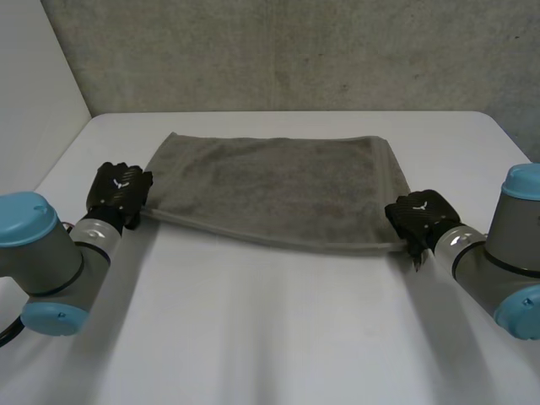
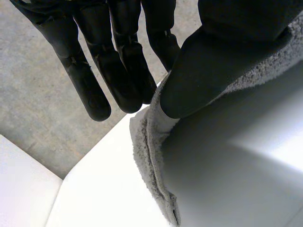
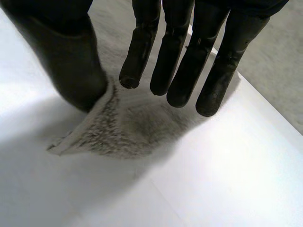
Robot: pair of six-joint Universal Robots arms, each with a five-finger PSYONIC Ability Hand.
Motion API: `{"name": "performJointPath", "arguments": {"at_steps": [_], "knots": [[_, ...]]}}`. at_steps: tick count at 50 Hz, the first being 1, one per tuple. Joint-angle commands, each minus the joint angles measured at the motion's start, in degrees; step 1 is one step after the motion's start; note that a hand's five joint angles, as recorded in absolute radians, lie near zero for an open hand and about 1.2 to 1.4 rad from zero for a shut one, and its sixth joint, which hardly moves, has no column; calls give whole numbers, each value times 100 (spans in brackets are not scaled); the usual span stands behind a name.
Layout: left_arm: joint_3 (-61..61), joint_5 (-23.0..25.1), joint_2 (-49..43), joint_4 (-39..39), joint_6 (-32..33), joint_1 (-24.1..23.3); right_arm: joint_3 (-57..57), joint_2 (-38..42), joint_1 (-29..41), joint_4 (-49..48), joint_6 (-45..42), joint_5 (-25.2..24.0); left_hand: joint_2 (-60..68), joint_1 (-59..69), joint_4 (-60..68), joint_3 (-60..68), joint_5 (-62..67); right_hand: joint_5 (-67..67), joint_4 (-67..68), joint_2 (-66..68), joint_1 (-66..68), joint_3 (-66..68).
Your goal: Fold the towel.
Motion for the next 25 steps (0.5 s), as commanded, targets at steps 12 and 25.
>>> {"name": "performJointPath", "arguments": {"at_steps": [12, 25], "knots": [[-124, 7, 84, 28, -18, 46, -69, 2, -185, 83, 77, 170, 1023, 1303, 1019, 1026, 1145, 2725, 2658, 2605, 2715, 2649], [-528, -19, 1663, -51, -36, 72, -148, -1668, -748, 250, 59, 82, 1023, 1303, 1019, 1026, 1145, 2725, 2658, 2605, 2715, 2649]]}}
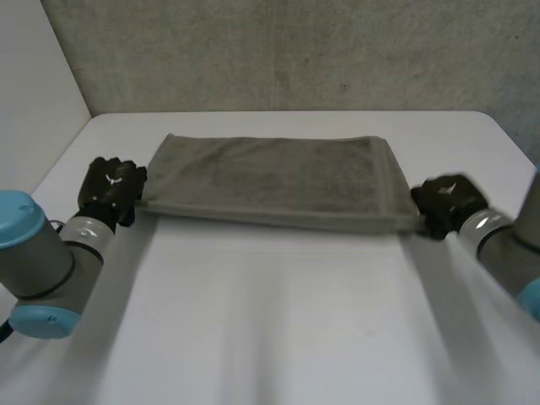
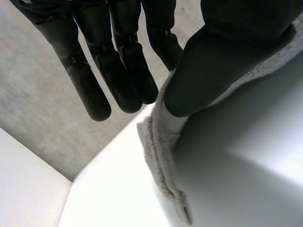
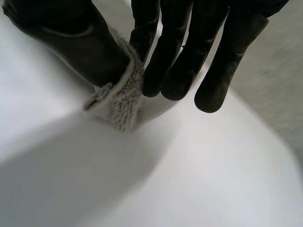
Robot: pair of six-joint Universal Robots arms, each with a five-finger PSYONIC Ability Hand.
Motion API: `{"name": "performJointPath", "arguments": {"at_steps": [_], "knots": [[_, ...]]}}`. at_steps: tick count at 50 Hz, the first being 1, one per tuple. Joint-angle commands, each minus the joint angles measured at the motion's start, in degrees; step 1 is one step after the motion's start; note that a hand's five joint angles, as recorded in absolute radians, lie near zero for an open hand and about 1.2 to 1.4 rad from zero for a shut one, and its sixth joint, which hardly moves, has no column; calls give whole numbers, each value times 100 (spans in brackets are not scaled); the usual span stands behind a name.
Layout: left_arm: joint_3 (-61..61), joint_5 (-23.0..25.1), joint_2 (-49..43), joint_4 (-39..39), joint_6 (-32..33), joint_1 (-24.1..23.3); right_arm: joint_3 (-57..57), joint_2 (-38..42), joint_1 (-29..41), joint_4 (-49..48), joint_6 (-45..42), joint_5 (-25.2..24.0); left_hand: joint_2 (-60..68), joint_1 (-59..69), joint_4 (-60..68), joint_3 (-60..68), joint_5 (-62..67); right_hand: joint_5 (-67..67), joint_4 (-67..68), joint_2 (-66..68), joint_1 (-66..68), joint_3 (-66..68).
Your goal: Fold the towel.
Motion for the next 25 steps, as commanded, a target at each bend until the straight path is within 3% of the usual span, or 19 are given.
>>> {"name": "performJointPath", "arguments": {"at_steps": [1, 6, 12, 16, 25], "knots": [[-226, -22, 1180, -69, -17, 24, -69, -1481, -465, 27, -19, -69, 1023, 1303, 1019, 1026, 1145, 317, 313, 317, 347, 310], [-314, -22, 2566, -384, -192, 41, -315, -2372, -536, 273, -37, -281, 1023, 1303, 1019, 1026, 1145, 317, 313, 317, 347, 310], [-261, 4, 3035, -1062, -299, 32, -931, -2812, -764, 1521, -116, -764, 1023, 1303, 1019, 1026, 1145, 317, 313, 317, 347, 310], [-305, 57, 2974, -1553, -281, -11, -1036, -2550, -922, 2276, -449, -1123, 1023, 1303, 1019, 1026, 1145, 317, 313, 317, 347, 310], [-287, 92, 1875, -1721, -167, -47, -1053, -1355, -800, 2664, -1408, -905, 1023, 1303, 1019, 1026, 1145, 317, 313, 317, 347, 310]]}}
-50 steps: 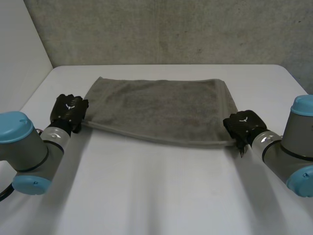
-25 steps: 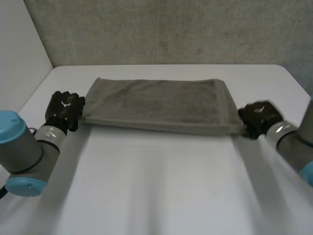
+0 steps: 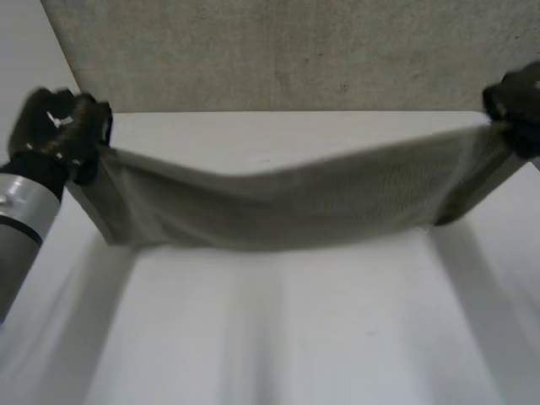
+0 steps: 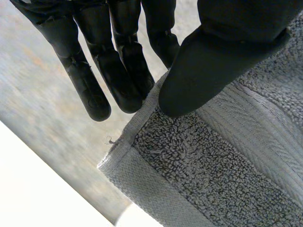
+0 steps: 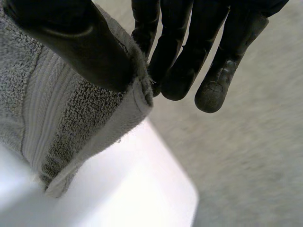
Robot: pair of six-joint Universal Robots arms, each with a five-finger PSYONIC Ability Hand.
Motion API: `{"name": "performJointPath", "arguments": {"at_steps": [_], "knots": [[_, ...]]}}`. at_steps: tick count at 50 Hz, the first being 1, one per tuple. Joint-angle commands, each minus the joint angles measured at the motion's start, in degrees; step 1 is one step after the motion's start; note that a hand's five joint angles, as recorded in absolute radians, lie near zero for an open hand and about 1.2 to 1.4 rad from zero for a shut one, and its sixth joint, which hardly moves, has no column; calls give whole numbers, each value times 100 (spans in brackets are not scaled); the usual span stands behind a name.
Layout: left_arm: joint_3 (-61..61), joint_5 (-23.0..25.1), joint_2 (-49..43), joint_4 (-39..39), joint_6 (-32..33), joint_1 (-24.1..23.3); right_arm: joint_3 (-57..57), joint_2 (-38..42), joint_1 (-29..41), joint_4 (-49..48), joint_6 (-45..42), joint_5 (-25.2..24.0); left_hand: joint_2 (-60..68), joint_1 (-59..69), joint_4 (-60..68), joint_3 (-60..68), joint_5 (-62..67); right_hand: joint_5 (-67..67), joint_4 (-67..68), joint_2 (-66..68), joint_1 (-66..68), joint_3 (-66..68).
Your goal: Fold the towel.
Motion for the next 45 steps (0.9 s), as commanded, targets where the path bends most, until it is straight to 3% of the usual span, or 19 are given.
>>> {"name": "performJointPath", "arguments": {"at_steps": [1, 8, 14, 16, 17, 19, 21, 26, 39, 41, 43, 45], "knots": [[93, 16, -1000, -60, 150, -18, -8, 852, 82, 190, -568, 190, 1023, 1303, 1019, 1026, 1145, 283, 312, 317, 347, 304], [1043, -1, -1996, -34, 677, -27, -989, 2045, 213, 103, -752, 541, 1023, 1303, 1019, 1026, 1145, 283, 312, 317, 347, 304], [3188, -116, -2875, 2, 959, -238, -2495, 2689, 698, -320, -726, 1016, 1023, 1303, 1019, 1026, 1145, 283, 312, 317, 347, 304], [4220, -203, -3015, 132, 854, -299, -3222, 2751, 838, -1202, -630, 1279, 1023, 1303, 1019, 1026, 1145, 283, 312, 317, 347, 304], [4225, -203, -3016, 133, 853, -299, -3225, 2751, 838, -1207, -630, 1280, 1023, 1303, 1019, 1026, 1145, 283, 312, 317, 347, 304], [4603, -247, -3016, 336, 721, -317, -3261, 2628, 856, -2536, -394, 1350, 1023, 1303, 1019, 1026, 1145, 283, 312, 317, 347, 304], [4875, -370, -2928, 974, 319, -282, -3112, 2445, 856, -3118, -244, 1359, 1023, 1303, 1019, 1026, 1145, 283, 312, 317, 347, 304], [4543, -414, -2428, 1521, -174, -229, -2427, 1566, 812, -3721, 20, 1289, 1023, 1303, 1019, 1026, 1145, 283, 312, 317, 347, 304], [2107, -221, -2277, 1522, -254, -132, -1022, 1801, 838, -2414, 21, 543, 1023, 1303, 1019, 1026, 1145, 283, 312, 317, 347, 304], [1790, -124, -2295, 1531, -245, -115, -671, 1932, 803, -2150, 3, 411, 1023, 1303, 1019, 1026, 1145, 283, 312, 317, 347, 304], [1046, 296, -2443, 1601, -237, -27, -360, 2109, 821, -1963, -41, 348, 1023, 1303, 1019, 1026, 1145, 283, 312, 317, 347, 304], [1043, 298, -2444, 1601, -237, -27, -123, 2311, 830, -1858, -67, 348, 1023, 1303, 1019, 1026, 1145, 283, 312, 317, 347, 304]]}}
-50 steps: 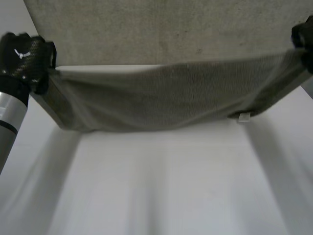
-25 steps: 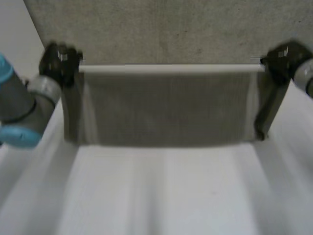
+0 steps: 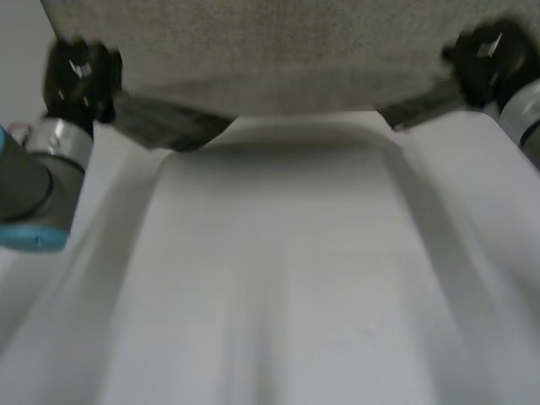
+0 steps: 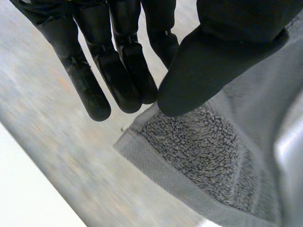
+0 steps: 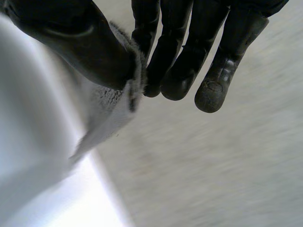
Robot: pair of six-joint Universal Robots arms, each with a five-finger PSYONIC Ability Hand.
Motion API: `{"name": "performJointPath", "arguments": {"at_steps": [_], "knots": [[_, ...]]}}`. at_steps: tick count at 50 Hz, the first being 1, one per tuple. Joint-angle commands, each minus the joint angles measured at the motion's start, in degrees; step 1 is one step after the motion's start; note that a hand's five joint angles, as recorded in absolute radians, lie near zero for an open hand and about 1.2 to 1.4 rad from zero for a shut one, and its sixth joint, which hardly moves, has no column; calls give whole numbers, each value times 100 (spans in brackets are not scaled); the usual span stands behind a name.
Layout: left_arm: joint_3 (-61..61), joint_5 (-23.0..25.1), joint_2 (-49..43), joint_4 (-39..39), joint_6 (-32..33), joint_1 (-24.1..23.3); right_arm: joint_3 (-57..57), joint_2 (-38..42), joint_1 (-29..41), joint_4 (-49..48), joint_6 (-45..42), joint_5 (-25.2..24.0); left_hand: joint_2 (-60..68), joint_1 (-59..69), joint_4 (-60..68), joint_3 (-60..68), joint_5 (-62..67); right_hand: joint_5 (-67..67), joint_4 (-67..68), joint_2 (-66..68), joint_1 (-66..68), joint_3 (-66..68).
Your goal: Fold the towel.
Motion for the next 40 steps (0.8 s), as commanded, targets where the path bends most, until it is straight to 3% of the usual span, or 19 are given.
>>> {"name": "performJointPath", "arguments": {"at_steps": [1, 4, 8, 10, 17, 22, 24, 26, 27, 29, 32, 35, 40], "knots": [[-1203, 634, -315, 107, 53, 89, 1108, 680, -5, 610, -118, -199, 1020, 1303, 1018, 1022, 1145, 206, 312, 317, 347, 303], [-1505, 812, -404, 142, 159, 72, 1524, 770, -58, 602, -215, -217, 1020, 1303, 1018, 1022, 1145, 206, 312, 317, 347, 303], [-2085, 952, -281, 99, 827, 142, 1823, 585, -111, 602, -329, -225, 1020, 1303, 1018, 1022, 1145, 206, 312, 317, 347, 303], [-2191, 952, -114, 63, 1012, 212, 2138, -123, -356, 628, -373, -260, 1020, 1303, 1018, 1022, 1145, 206, 312, 317, 347, 303], [-2849, 943, 1114, -401, 1337, 511, 2543, -1170, -603, 759, -391, -365, 1020, 1303, 1018, 1022, 1145, 206, 312, 317, 347, 303], [-3174, 952, 1957, -1217, 1346, 643, 2650, -1779, -1016, 1586, -672, -550, 1020, 1303, 1018, 1022, 1145, 206, 312, 317, 347, 303], [-3254, 970, 2215, -1527, 1337, 661, 2623, -1928, -1366, 2504, -1319, -682, 1020, 1303, 1018, 1022, 1145, 206, 312, 317, 347, 303], [-3403, 1127, 2522, -2122, 1337, 643, 2623, -1928, -1481, 2996, -1705, -726, 1020, 1303, 1018, 1022, 1145, 206, 312, 317, 347, 303], [-3404, 1128, 2523, -2125, 1337, 643, 2623, -1928, -1482, 3001, -1709, -726, 1020, 1303, 1018, 1022, 1145, 206, 312, 317, 347, 303], [-3465, 1260, 2558, -2354, 1355, 634, 2614, -1771, -1543, 3771, -2522, -718, 1020, 1303, 1018, 1022, 1145, 206, 312, 317, 347, 303], [-3465, 1497, 2540, -2573, 1381, 625, 2449, -1342, -1517, 3959, -2921, -639, 1020, 1303, 1018, 1022, 1145, 206, 312, 317, 347, 303], [-3325, 1532, 2250, -2442, 1381, 625, 2263, -1102, -1509, 3880, -2834, -638, 1020, 1303, 1018, 1022, 1145, 206, 312, 317, 347, 303], [-2718, 1462, 1336, -2178, 1381, 599, 1597, -514, -1351, 3240, -1852, -656, 1020, 1303, 1018, 1022, 1145, 206, 312, 317, 347, 303]]}}
